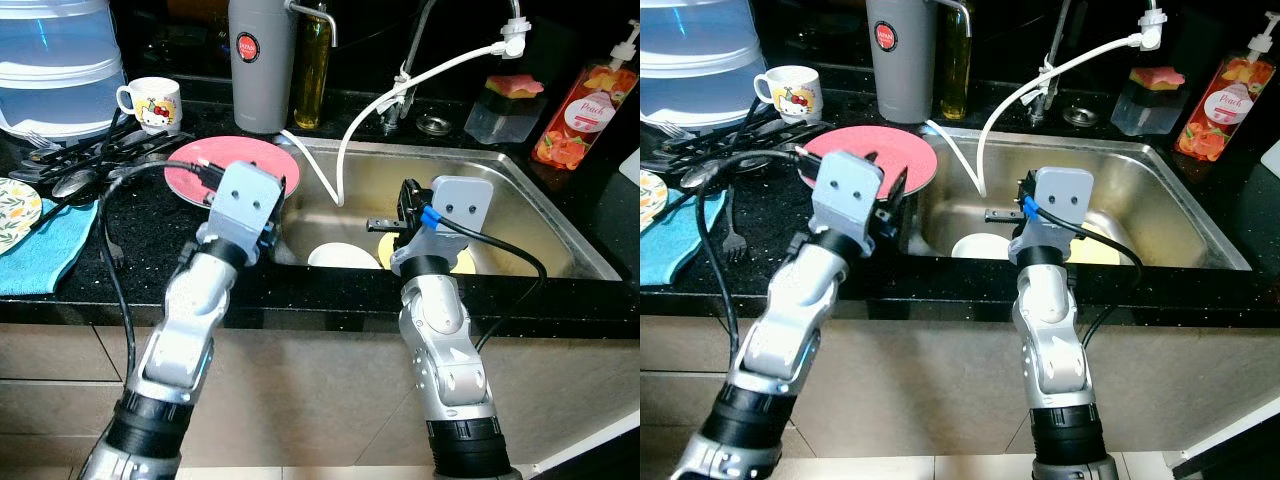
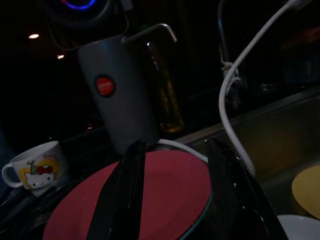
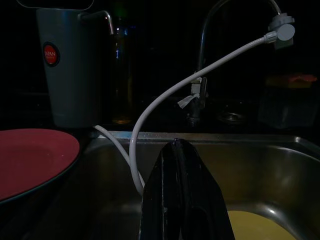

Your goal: Kitchen organization

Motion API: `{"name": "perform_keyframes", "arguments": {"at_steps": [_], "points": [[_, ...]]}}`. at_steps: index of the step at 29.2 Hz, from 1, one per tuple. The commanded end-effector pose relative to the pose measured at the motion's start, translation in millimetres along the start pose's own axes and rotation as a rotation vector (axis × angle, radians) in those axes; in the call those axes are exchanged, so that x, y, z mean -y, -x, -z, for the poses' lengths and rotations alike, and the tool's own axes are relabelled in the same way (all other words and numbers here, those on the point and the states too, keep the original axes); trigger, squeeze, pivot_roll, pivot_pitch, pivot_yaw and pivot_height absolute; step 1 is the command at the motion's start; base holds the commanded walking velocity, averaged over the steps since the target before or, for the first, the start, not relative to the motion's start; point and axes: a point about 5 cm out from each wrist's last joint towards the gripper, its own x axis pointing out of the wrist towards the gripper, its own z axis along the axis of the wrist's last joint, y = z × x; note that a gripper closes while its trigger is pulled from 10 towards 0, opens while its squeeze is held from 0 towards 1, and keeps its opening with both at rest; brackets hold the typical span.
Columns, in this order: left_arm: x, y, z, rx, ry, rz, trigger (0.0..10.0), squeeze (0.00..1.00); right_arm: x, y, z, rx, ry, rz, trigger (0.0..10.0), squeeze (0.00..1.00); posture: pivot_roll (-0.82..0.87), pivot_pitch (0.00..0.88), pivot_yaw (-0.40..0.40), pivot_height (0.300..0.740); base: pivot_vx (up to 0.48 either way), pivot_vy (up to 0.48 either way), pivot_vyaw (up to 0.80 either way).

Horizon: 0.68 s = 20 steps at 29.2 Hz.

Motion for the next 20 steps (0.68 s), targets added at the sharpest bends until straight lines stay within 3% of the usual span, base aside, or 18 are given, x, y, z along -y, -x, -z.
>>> {"name": "perform_keyframes", "arguments": {"at_steps": [1, 8, 20], "points": [[0.9, 1.1, 2.7, -0.008, -0.012, 0.012, 10.0, 0.0, 1.7, -0.8, 1.9, -0.009, 0.007, 0.008, 10.0, 0.0, 0.23, 0.011, -0.081, 0.74, 0.0, 0.0, 0.0], [8.4, 5.4, 4.3, -0.021, -0.002, 0.026, 10.0, 0.0, -0.1, 0.2, 2.1, -0.01, 0.001, 0.003, 10.0, 0.0, 0.24, 0.03, -0.086, 0.74, 0.0, 0.0, 0.0], [14.2, -0.2, -1.6, 0.011, -0.001, 0.046, 10.0, 0.0, 2.5, -3.1, 0.1, -0.003, -0.003, 0.018, 10.0, 0.0, 0.24, 0.025, -0.084, 0.74, 0.0, 0.0, 0.0]]}}
